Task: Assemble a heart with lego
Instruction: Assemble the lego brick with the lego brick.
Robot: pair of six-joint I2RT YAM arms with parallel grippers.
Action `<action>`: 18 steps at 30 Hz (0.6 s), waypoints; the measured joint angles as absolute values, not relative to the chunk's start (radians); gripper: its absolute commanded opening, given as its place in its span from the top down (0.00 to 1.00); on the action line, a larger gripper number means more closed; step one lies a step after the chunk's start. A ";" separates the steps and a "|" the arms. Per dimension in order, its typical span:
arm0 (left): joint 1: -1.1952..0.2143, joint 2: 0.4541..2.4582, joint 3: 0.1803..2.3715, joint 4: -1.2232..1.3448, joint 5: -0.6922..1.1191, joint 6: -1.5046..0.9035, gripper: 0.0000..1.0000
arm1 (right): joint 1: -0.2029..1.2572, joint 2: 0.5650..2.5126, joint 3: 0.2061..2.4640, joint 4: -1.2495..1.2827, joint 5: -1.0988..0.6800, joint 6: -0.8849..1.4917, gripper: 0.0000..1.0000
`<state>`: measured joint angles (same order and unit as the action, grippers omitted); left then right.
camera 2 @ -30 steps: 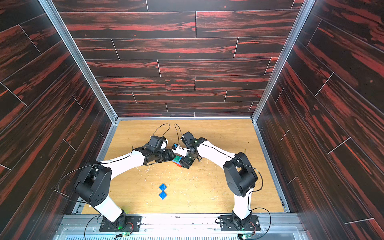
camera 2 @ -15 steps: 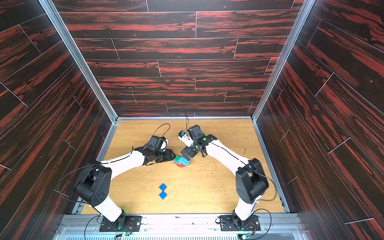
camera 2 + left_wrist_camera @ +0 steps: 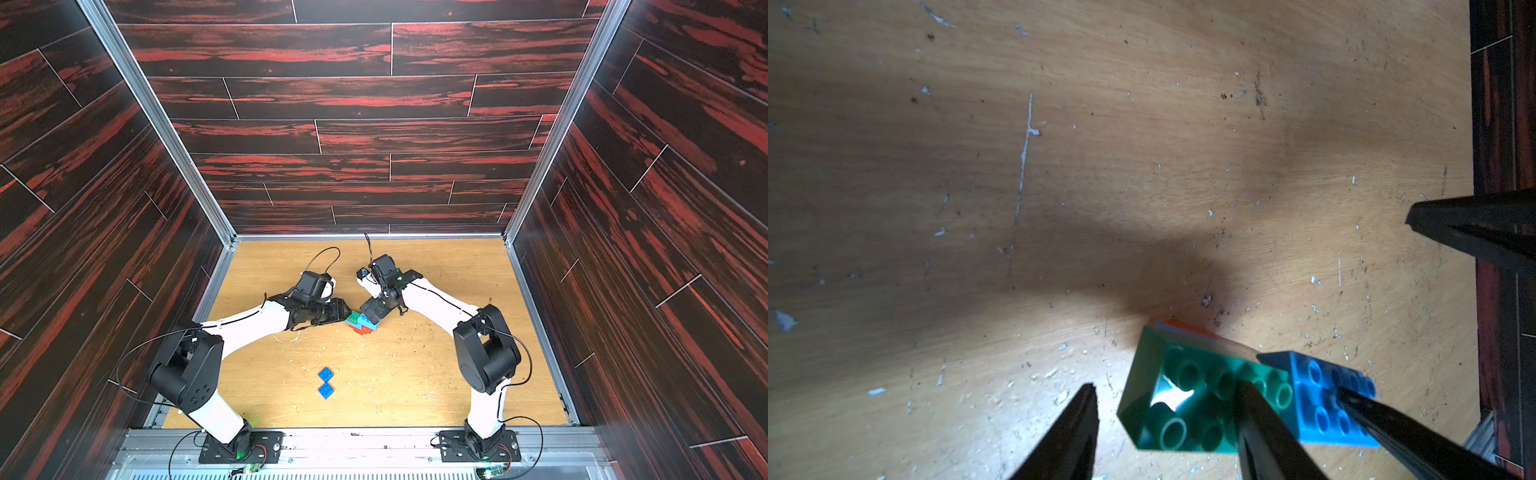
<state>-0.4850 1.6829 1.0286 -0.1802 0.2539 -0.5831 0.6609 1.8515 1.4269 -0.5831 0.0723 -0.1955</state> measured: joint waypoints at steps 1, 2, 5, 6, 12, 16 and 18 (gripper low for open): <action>-0.485 1.683 1.029 -0.180 0.254 -0.583 0.44 | 0.669 1.851 1.427 -0.583 0.073 -0.201 0.02; -0.484 1.683 1.029 -0.181 0.253 -0.583 0.44 | 0.676 1.851 1.427 -0.583 0.076 -0.205 0.02; -0.481 1.683 1.029 -0.181 0.253 -0.583 0.44 | 0.705 1.851 1.426 -0.583 0.088 -0.218 0.02; -0.481 1.683 1.029 -0.181 0.254 -0.583 0.44 | 0.711 1.851 1.424 -0.582 0.092 -0.219 0.02; -0.482 1.683 1.029 -0.179 0.255 -0.583 0.44 | 0.718 1.851 1.417 -0.573 0.123 -0.221 0.02; -0.482 1.683 1.029 -0.180 0.259 -0.579 0.44 | 0.718 1.851 1.413 -0.565 0.127 -0.221 0.02; -0.482 1.683 1.029 -0.181 0.259 -0.579 0.44 | 0.718 1.846 1.401 -0.553 0.123 -0.221 0.02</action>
